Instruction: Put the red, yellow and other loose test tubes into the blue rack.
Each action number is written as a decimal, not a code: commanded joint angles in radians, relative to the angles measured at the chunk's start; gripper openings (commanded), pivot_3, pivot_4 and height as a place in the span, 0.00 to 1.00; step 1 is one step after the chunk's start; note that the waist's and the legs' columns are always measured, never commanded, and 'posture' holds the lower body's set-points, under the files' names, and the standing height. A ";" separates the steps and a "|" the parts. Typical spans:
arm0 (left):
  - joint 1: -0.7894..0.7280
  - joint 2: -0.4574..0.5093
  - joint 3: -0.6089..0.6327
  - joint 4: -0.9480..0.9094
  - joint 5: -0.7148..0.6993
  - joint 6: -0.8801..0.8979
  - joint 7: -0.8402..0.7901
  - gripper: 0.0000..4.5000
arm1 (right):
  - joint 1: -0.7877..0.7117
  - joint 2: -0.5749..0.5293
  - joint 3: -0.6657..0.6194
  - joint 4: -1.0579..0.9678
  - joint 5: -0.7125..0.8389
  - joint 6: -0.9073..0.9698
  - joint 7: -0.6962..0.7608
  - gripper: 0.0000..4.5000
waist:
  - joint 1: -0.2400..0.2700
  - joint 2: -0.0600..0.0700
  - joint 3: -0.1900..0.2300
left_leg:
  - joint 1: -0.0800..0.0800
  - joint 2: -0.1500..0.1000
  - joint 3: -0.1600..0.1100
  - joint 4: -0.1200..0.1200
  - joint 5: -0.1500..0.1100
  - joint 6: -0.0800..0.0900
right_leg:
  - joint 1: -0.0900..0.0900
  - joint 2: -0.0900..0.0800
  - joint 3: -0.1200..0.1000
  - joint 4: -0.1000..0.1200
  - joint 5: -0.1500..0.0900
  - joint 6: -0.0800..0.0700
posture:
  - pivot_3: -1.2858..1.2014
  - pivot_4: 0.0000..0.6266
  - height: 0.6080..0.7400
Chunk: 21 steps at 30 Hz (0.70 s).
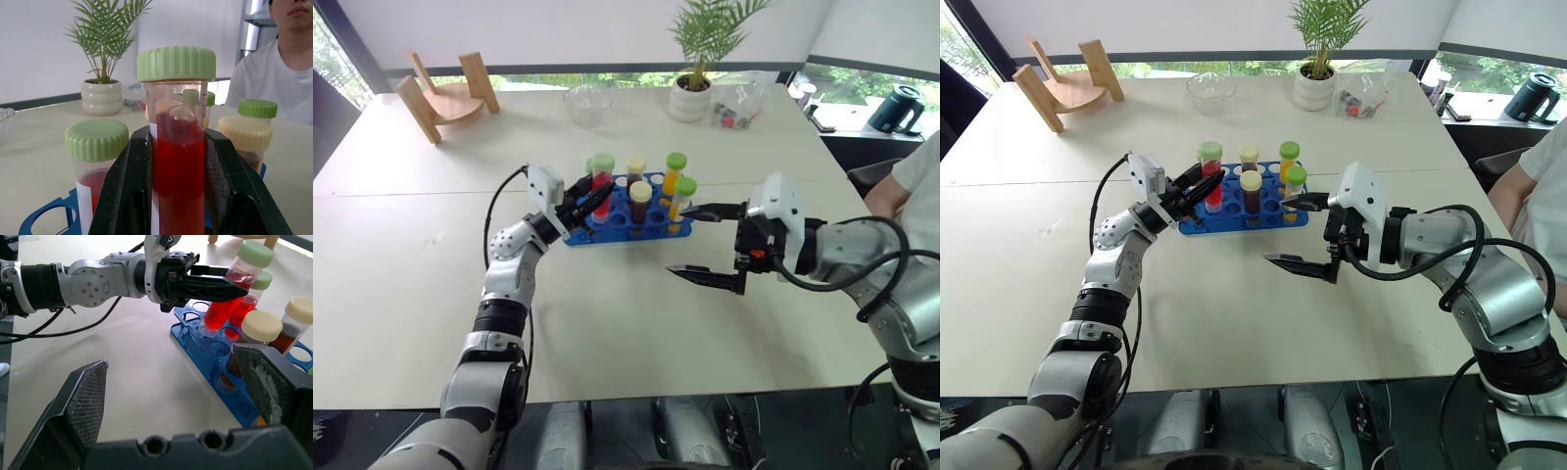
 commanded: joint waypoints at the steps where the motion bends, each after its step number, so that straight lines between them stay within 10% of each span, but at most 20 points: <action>1: 0.000 0.016 0.003 -0.002 0.003 -0.021 -0.010 0.18 | 0.002 0.000 -0.042 -0.039 0.022 0.000 -0.010 1.00 | 0.000 0.000 0.000 | 0.000 0.000 0.000 0.000 0.000 0.000 | 0.000 0.000 0.000 0.000 0.000 0.000 | 0.52 0.24 1.00; 21: 0.046 0.003 -0.013 -0.025 0.005 -0.051 -0.014 0.18 | 0.001 0.003 -0.038 -0.052 0.048 0.009 -0.038 1.00 | 0.001 0.000 0.000 | 0.000 0.000 0.000 0.000 0.000 0.000 | 0.001 0.000 0.000 0.000 0.000 0.000 | 0.52 0.24 1.00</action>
